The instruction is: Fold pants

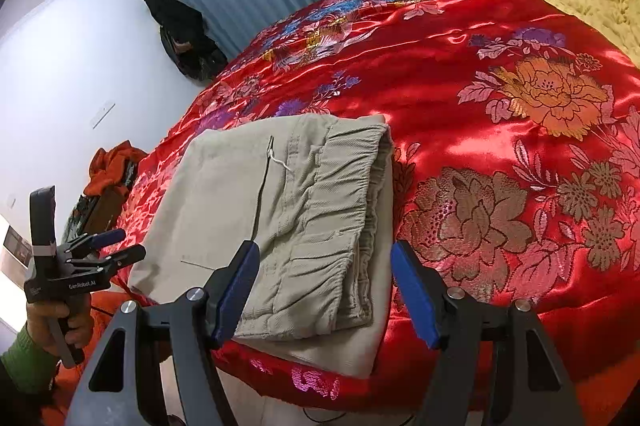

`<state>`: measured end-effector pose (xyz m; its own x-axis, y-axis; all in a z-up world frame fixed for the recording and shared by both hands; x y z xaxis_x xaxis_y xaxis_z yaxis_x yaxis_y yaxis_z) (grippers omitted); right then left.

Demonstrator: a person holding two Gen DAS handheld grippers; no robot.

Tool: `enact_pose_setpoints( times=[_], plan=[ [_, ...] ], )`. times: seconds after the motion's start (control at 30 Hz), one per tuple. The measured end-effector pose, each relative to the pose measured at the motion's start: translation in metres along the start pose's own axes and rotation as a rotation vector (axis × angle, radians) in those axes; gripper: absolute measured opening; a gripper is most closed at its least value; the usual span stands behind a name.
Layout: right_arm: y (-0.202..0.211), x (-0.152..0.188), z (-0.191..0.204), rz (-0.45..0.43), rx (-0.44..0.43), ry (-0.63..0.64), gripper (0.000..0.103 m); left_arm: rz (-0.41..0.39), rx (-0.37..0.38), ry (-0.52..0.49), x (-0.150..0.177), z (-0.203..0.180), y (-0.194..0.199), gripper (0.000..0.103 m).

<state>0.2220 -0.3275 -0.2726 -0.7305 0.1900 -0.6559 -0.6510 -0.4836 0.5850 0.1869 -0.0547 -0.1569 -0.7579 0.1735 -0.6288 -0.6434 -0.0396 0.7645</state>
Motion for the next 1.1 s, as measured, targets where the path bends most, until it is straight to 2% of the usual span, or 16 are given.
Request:
enact_pose_setpoints(
  times=[0.17, 0.3, 0.37, 0.47, 0.57, 0.63, 0.7, 0.8, 0.83, 0.87, 0.9, 0.93, 0.97, 1.07, 1.1],
  plan=[
    [-0.004, 0.002, 0.003, 0.018, 0.002, 0.016, 0.068, 0.003, -0.018, -0.008, -0.001, 0.001, -0.001, 0.091],
    [-0.006, 0.001, 0.002, 0.026, 0.003, 0.016, 0.068, 0.009, 0.004, 0.008, -0.002, 0.005, -0.003, 0.091],
    [-0.006, -0.001, -0.002, 0.036, -0.004, -0.004, 0.068, 0.019, 0.070, 0.071, -0.007, 0.020, -0.008, 0.091],
    [-0.004, -0.010, -0.016, 0.055, -0.024, -0.073, 0.068, 0.088, 0.233, 0.202, -0.014, 0.046, -0.029, 0.092],
    [-0.011, -0.016, -0.027, 0.131, -0.073, -0.123, 0.071, 0.159, 0.345, 0.234, -0.016, 0.048, -0.052, 0.092],
    [-0.022, -0.018, -0.029, 0.188, -0.088, -0.119, 0.071, 0.198, 0.383, 0.209, -0.018, 0.039, -0.067, 0.092],
    [-0.038, -0.022, -0.030, 0.237, -0.098, -0.116, 0.071, 0.226, 0.371, 0.175, -0.019, 0.027, -0.080, 0.092],
    [-0.063, -0.025, -0.033, 0.300, -0.102, -0.134, 0.076, 0.239, 0.394, 0.186, -0.022, 0.017, -0.088, 0.093],
    [-0.070, -0.025, -0.035, 0.318, -0.103, -0.144, 0.075, 0.240, 0.389, 0.188, -0.022, 0.016, -0.087, 0.091],
    [-0.078, -0.025, -0.038, 0.340, -0.111, -0.160, 0.072, 0.236, 0.411, 0.191, -0.023, 0.014, -0.086, 0.074],
    [-0.083, -0.026, -0.040, 0.359, -0.113, -0.169, 0.070, 0.240, 0.452, 0.200, -0.023, 0.013, -0.084, 0.061],
    [-0.086, -0.027, -0.043, 0.371, -0.110, -0.171, 0.064, 0.233, 0.445, 0.202, -0.024, 0.012, -0.080, 0.050],
    [-0.087, -0.029, -0.044, 0.383, -0.118, -0.182, 0.054, 0.217, 0.434, 0.187, -0.027, 0.011, -0.074, 0.035],
    [-0.079, -0.036, -0.034, 0.376, -0.152, -0.152, 0.034, 0.181, 0.409, 0.157, -0.036, 0.006, -0.052, 0.023],
    [-0.073, -0.039, -0.026, 0.369, -0.156, -0.122, 0.032, 0.167, 0.417, 0.156, -0.041, 0.008, -0.048, 0.022]
  ],
)
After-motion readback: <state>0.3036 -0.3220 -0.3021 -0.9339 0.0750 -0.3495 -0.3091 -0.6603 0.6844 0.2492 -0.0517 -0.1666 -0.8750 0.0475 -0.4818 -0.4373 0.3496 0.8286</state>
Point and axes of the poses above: each gripper's, at about its wrist camera, not at the fingertips, and y roughly against the way its jaws point, z to its left, x to its underside, the point moved 1 cm from there along -y, roughly the way its jaws point, and after that the axes turned 7 degrees about -z, right-handed, at the moved point
